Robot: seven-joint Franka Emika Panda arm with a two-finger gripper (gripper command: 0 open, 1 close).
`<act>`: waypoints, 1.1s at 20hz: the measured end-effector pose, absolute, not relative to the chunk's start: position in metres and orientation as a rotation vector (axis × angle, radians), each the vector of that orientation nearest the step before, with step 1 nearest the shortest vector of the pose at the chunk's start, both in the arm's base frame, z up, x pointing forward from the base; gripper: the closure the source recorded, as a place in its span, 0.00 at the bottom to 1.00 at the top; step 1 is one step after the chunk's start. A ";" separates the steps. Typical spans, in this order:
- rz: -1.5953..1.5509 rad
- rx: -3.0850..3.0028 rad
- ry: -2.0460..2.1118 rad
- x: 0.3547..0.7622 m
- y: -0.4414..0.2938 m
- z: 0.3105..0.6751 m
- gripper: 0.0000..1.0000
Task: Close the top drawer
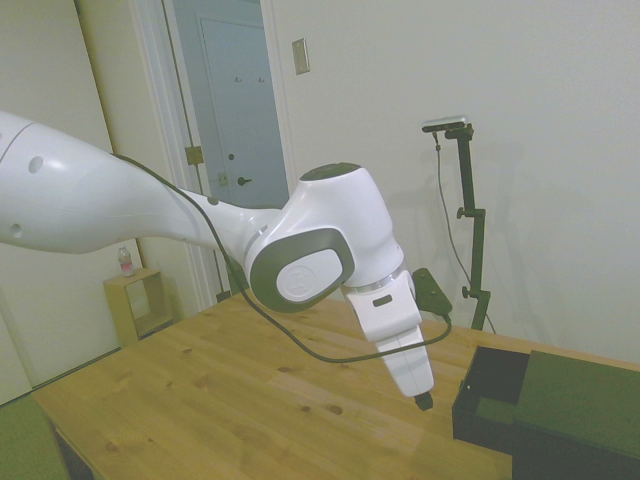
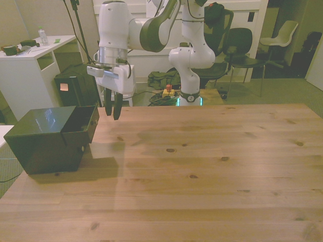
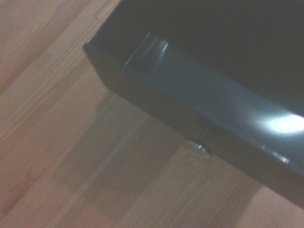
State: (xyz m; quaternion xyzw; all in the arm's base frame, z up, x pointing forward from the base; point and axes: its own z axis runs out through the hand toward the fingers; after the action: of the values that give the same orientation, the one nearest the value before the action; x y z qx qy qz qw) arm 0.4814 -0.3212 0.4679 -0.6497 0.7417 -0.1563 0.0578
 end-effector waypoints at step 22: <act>-0.539 -1.783 2.381 0.487 -0.364 0.472 1.00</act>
State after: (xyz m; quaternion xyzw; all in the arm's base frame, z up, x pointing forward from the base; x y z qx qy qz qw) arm 0.4872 -0.3643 0.4719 -0.5888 0.7862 -0.1780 0.0591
